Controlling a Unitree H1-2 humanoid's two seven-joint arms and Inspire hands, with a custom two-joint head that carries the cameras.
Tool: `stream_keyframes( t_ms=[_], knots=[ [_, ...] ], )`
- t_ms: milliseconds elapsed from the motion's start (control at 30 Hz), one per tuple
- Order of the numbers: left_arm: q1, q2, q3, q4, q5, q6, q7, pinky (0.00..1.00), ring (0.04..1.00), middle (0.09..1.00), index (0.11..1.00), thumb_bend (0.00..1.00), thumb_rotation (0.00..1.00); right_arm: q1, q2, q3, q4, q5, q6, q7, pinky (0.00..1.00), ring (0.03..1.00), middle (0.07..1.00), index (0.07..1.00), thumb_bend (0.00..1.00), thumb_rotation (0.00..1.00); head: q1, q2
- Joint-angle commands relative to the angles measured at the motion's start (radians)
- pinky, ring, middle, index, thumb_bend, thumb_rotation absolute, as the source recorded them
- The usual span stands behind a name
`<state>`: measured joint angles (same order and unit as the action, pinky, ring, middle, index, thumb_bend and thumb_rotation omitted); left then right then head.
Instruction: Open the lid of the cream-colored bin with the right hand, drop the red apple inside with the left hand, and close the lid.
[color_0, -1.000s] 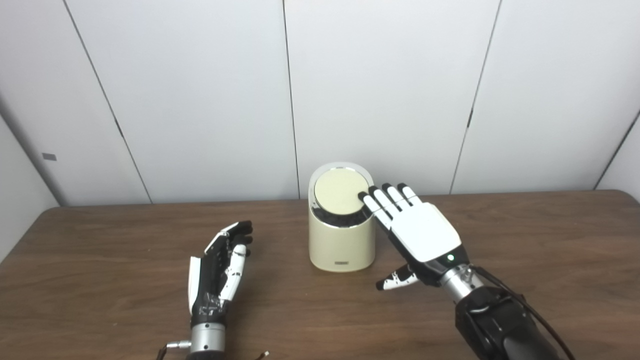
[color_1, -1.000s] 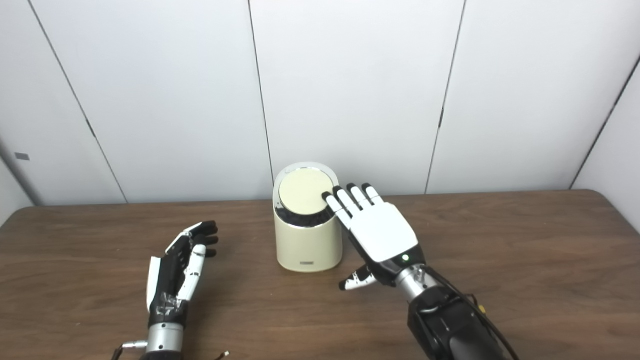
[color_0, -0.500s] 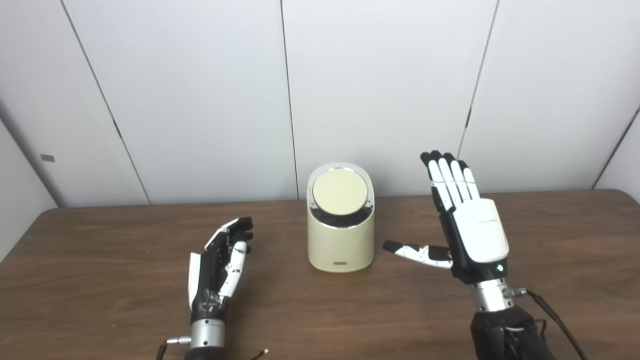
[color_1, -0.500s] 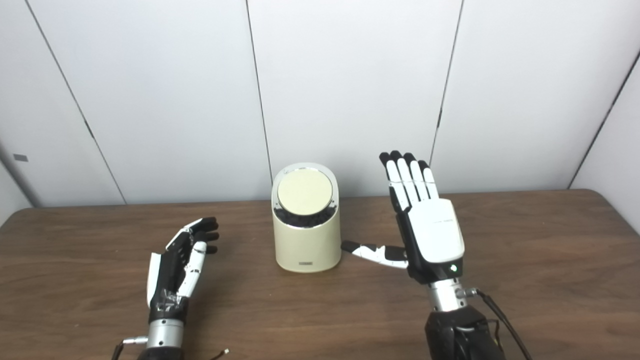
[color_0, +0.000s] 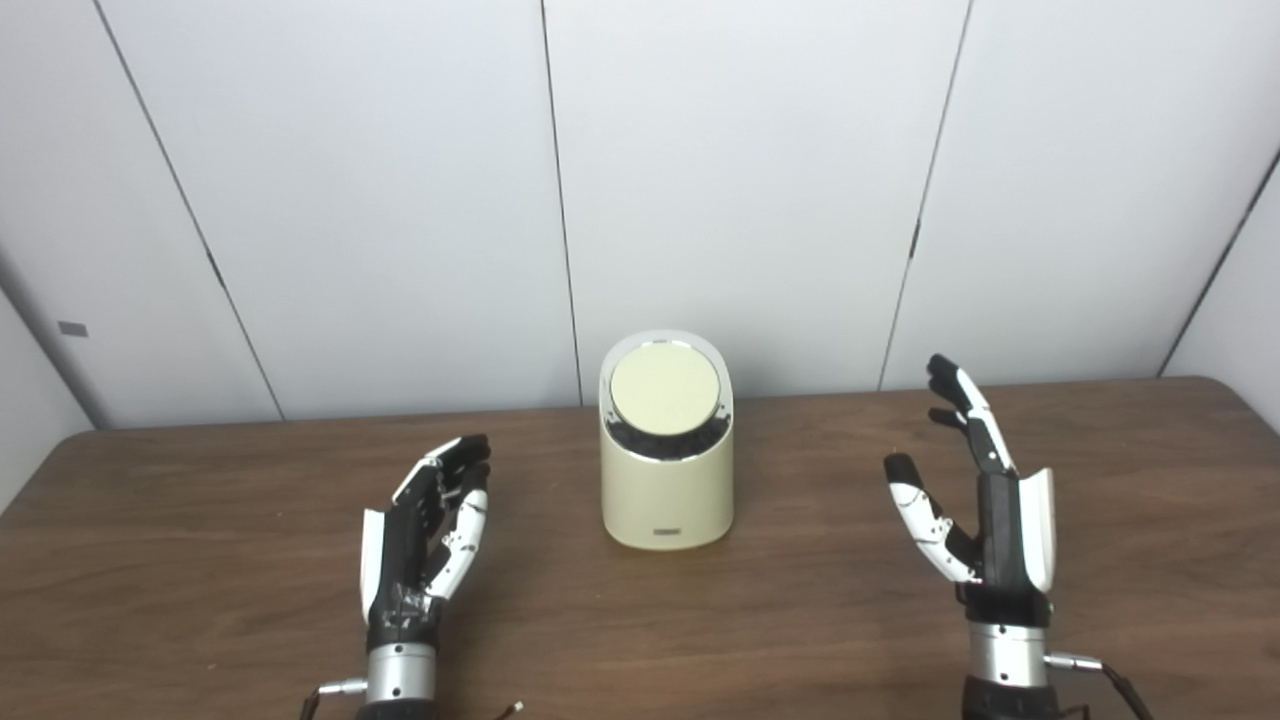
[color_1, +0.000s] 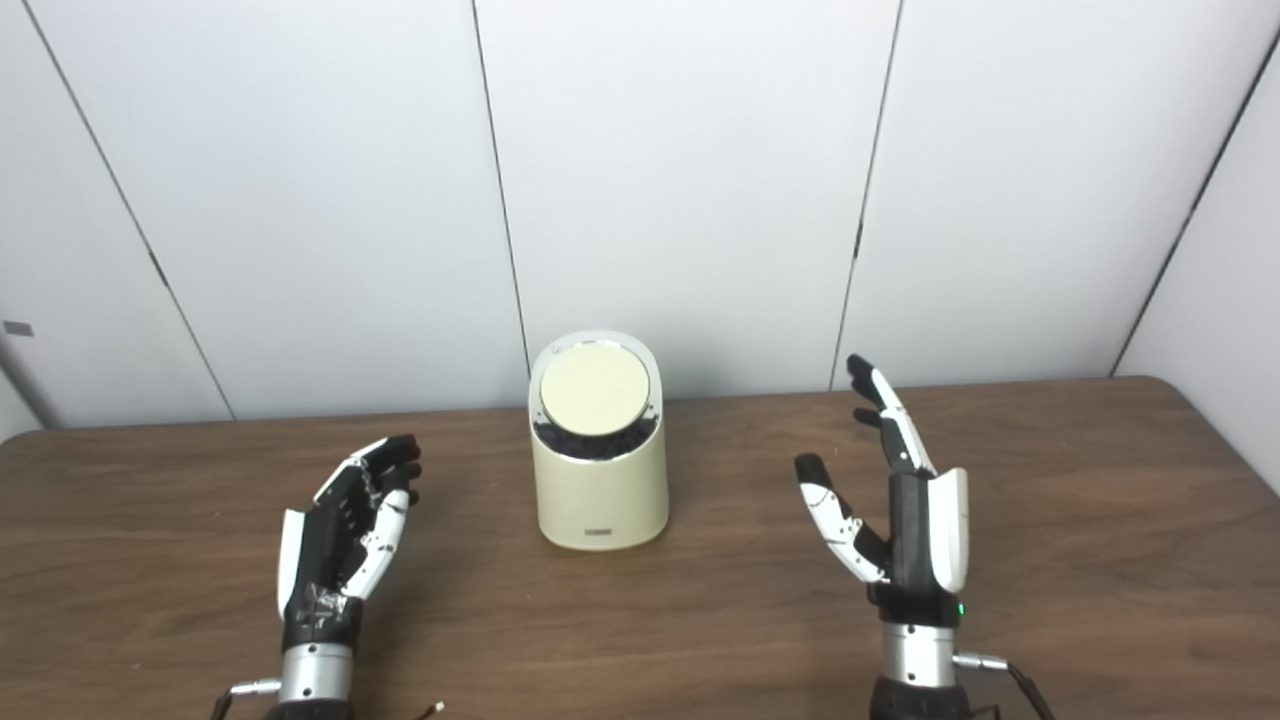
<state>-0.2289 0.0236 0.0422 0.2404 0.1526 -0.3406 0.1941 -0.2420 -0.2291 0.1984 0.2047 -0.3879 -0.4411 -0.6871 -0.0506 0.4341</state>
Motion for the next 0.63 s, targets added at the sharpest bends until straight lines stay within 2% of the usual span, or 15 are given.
stream_keyframes(
  t_ms=[0, 100, 200, 433, 533, 600],
  knots=[
    [0.014, 0.02, 0.006, 0.024, -0.005, -0.04, -0.004, 0.67, 0.75, 0.762, 0.76, 0.21, 0.44, 0.042, -0.01, 0.015, 0.059, 0.088, -0.029, 0.036, 0.77, 0.828, 0.838, 0.823, 0.27, 0.6, -0.001, 0.0],
    [0.017, 0.014, 0.01, 0.016, -0.025, -0.034, -0.01, 0.66, 0.751, 0.762, 0.758, 0.21, 0.45, 0.053, -0.002, -0.006, 0.041, 0.157, -0.028, 0.125, 0.79, 0.84, 0.848, 0.833, 0.28, 0.68, -0.002, 0.007],
    [0.017, 0.015, 0.01, 0.004, -0.068, -0.028, -0.039, 0.68, 0.76, 0.774, 0.77, 0.21, 0.46, 0.066, 0.017, -0.04, -0.003, 0.265, 0.001, 0.249, 0.81, 0.87, 0.878, 0.862, 0.26, 0.7, -0.001, 0.012],
    [0.02, 0.026, 0.018, 0.001, -0.169, -0.022, -0.114, 0.73, 0.796, 0.808, 0.805, 0.22, 0.53, 0.083, 0.051, -0.105, -0.074, 0.342, 0.125, 0.408, 0.83, 0.892, 0.903, 0.876, 0.21, 0.62, -0.001, 0.025],
    [0.025, 0.026, 0.025, -0.009, -0.194, -0.011, -0.131, 0.73, 0.8, 0.81, 0.808, 0.23, 0.54, 0.091, 0.066, -0.127, -0.094, 0.354, 0.165, 0.45, 0.84, 0.899, 0.905, 0.873, 0.2, 0.54, -0.003, 0.033],
    [0.029, 0.024, 0.029, -0.018, -0.205, -0.001, -0.136, 0.75, 0.805, 0.813, 0.813, 0.23, 0.55, 0.096, 0.073, -0.138, -0.107, 0.325, 0.187, 0.457, 0.83, 0.887, 0.889, 0.859, 0.2, 0.54, -0.004, 0.035]
  ],
)
